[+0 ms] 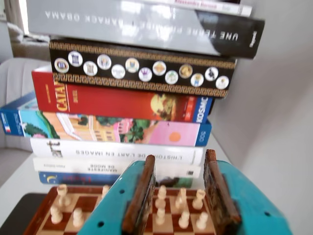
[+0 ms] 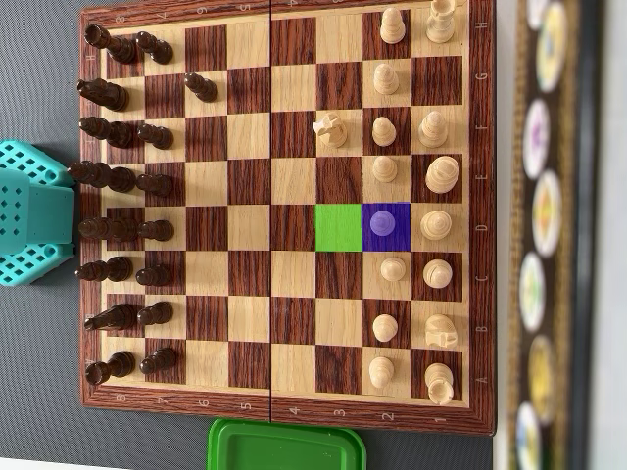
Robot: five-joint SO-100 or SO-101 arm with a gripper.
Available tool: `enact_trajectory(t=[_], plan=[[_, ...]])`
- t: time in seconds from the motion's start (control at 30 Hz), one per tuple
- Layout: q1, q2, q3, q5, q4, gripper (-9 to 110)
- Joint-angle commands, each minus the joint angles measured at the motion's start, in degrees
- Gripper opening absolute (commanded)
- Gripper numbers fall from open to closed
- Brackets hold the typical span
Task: Play chess
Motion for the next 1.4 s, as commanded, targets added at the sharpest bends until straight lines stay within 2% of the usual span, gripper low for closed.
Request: enact_trajectory(t=[0.0, 0.23, 0.77, 1.37], plan=[[0.0, -0.62, -4.13, 0.44, 13.8, 15], [-0.09, -0.62, -7.29, 0.53, 32.34, 15], [-3.96, -2.11, -2.72, 0.53, 34.19, 15], [-4.48, -50.19, -24.61, 0.44, 34.19, 15]])
